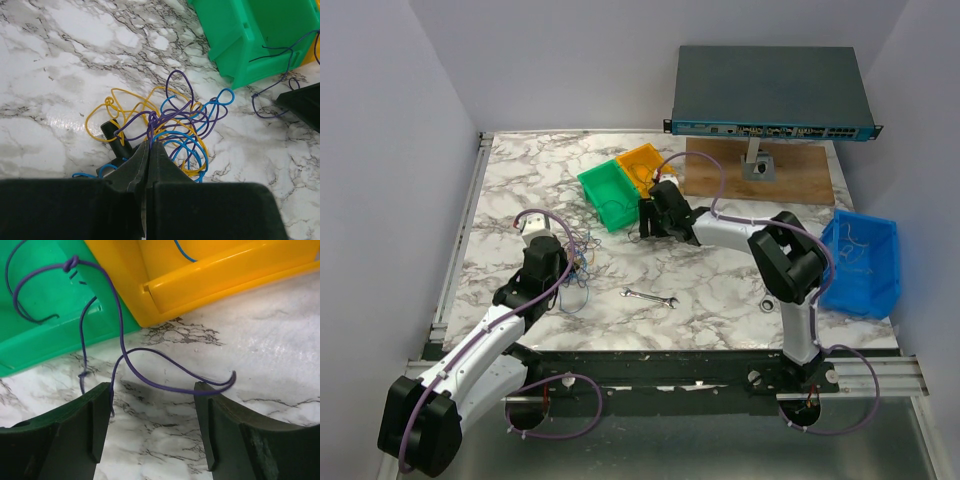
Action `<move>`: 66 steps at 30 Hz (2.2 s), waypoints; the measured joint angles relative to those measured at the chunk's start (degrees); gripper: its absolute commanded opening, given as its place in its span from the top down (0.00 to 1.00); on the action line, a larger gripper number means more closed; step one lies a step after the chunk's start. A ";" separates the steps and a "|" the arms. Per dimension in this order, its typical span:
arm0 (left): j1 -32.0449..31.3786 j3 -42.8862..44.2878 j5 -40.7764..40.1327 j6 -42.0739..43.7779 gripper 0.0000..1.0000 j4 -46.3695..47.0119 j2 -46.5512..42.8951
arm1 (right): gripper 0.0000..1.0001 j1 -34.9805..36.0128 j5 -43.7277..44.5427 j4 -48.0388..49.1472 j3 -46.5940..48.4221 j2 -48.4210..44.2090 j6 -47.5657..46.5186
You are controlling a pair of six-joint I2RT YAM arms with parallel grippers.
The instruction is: Untangle the cables
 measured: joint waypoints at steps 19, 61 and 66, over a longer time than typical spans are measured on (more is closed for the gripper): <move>0.00 0.00 0.00 0.00 0.98 0.00 0.04 | 0.99 -0.17 -2.97 -5.22 5.27 1.18 -4.37; 0.02 0.02 0.00 0.02 0.98 0.02 0.39 | 0.60 4.31 0.31 -24.57 38.93 20.52 -14.32; 0.02 0.04 0.00 0.00 0.98 0.04 0.39 | 0.53 4.48 0.04 -24.81 33.40 13.22 -13.42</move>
